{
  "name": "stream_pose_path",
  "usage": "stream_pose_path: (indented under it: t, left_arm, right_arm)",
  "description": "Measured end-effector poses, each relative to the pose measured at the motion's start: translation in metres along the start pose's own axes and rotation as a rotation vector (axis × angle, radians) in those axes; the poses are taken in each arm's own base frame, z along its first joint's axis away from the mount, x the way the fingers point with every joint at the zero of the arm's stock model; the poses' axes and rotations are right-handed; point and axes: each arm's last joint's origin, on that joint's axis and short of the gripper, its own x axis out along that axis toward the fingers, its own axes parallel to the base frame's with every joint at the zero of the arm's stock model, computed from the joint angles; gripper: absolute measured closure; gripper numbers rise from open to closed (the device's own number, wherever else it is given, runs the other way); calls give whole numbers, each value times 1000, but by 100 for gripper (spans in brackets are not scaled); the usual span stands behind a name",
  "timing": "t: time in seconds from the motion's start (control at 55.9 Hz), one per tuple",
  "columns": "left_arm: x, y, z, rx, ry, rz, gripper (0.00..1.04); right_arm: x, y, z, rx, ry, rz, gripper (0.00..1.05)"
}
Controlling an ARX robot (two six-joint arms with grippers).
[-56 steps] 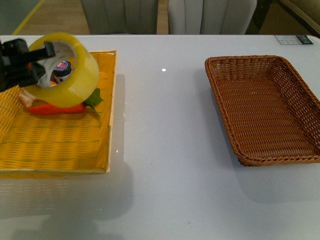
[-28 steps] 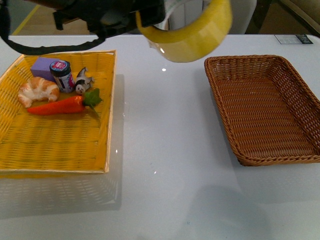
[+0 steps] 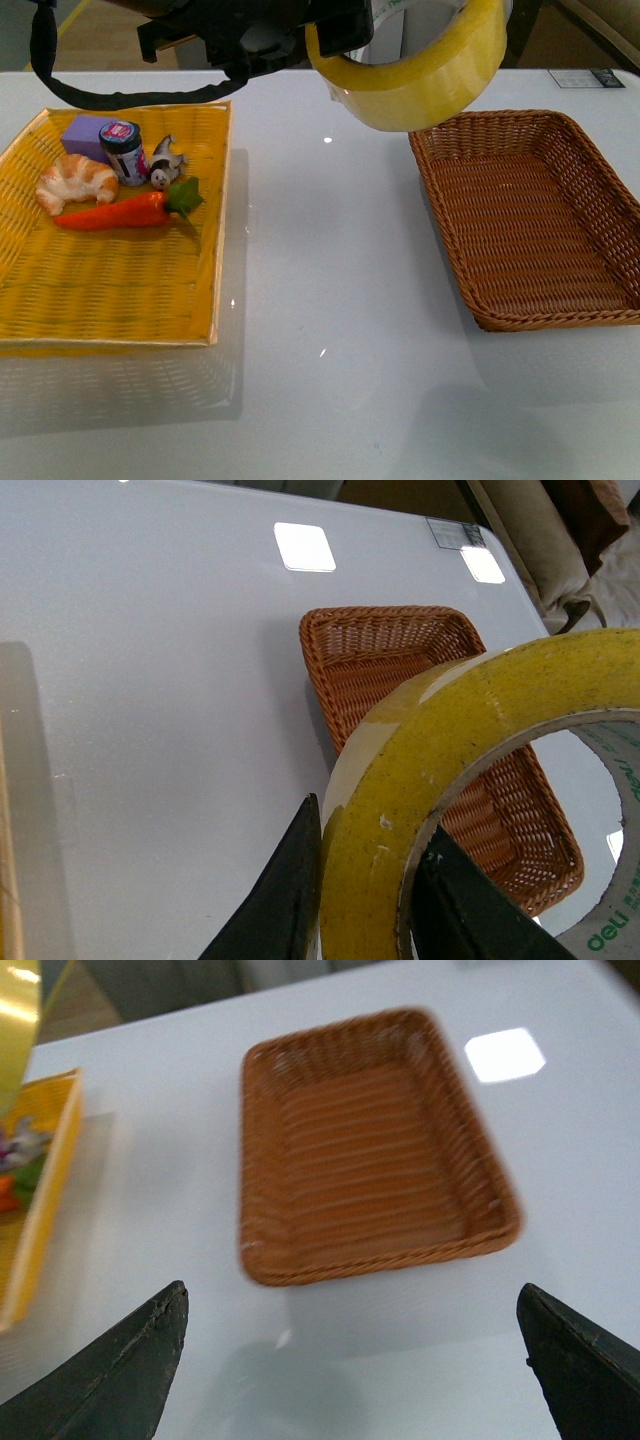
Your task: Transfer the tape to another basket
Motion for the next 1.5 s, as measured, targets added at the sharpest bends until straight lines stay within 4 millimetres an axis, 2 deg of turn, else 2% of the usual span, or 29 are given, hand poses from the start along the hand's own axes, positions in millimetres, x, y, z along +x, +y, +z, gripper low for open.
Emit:
stream_pose_path:
  t: [0.125, 0.197, 0.304, 0.483, 0.662, 1.234, 1.502]
  left_arm:
    - [0, -4, -1, -3, 13, -11, 89]
    - [-1, -5, -1, -10, 18, -15, 89]
    - [-2, -8, -2, -16, 26, -20, 89]
    - [-5, -11, -1, -18, 30, -34, 89]
    - [-5, -11, 0, -25, 36, -43, 89]
    - [-9, -14, 3, -39, 32, -67, 89]
    - [-11, -15, 5, -43, 27, -72, 89]
  right_arm:
    - [15, 9, 29, 66, -48, 175, 9]
    - [30, 17, 42, 91, -91, 314, 9]
    - [53, 26, 44, 110, -78, 458, 9]
    - [87, 38, 45, 193, -52, 577, 9]
    - [108, 42, 45, 272, -18, 617, 9]
    - [145, 61, 45, 289, 58, 664, 9]
    - [150, 66, 49, 299, 56, 662, 50]
